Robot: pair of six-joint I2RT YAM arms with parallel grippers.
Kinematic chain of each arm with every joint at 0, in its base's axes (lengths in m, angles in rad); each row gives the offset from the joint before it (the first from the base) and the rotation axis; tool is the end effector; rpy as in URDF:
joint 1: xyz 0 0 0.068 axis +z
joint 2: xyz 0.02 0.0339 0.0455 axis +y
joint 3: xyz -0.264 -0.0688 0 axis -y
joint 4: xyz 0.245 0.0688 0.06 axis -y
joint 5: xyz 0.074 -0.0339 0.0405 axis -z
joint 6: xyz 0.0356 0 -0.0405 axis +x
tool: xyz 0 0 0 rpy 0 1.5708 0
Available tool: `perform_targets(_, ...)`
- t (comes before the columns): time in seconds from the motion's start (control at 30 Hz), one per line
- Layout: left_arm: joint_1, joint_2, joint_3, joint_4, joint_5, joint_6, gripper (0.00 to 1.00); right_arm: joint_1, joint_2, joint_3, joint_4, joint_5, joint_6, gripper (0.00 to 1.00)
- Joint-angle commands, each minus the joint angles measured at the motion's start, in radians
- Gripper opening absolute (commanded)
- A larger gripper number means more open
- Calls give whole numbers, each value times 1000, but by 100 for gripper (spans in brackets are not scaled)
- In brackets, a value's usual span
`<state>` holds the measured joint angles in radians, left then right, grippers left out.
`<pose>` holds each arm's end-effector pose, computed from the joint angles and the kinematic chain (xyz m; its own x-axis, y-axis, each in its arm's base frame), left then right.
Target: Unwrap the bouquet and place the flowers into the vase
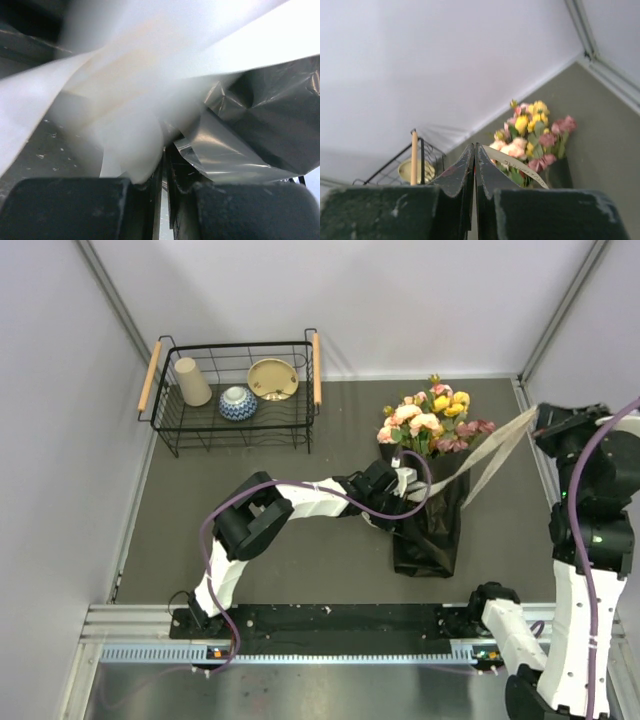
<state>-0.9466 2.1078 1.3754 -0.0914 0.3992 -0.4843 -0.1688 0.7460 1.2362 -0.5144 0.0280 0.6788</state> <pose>0.2517 -0.3732 0.1428 -0.7995 0.3760 -0.4685 0.5986 0.5641 -0.5687 0.1216 -0.0217 0.4583 0.1042 0.6189 -0.7785 0.1672 0.7608 0.6271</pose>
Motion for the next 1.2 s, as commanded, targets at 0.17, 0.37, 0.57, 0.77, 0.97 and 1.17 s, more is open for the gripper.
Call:
perform_targets(0.17, 6, -58, -6, 4, -5, 12, 12, -15, 68, 396, -6, 207, -156, 0)
perform_targets(0.37, 6, -60, 2, 5, -3, 15, 12, -14, 127, 652, -12, 263, -205, 0)
perform_targets(0.57, 6, -57, 5, 7, 3, 15, 12, -14, 177, 822, -10, 335, -269, 0)
perform_targets(0.77, 6, -77, 10, -4, -2, 18, 13, -14, 245, 917, -9, 219, -225, 0)
perform_targets(0.97, 9, -134, 14, -7, -13, 21, 17, -14, 350, 996, -3, -63, -121, 0)
perform_targets(1.17, 15, -157, 18, -10, -22, 18, 19, -14, 414, 1070, 195, -321, 152, 0)
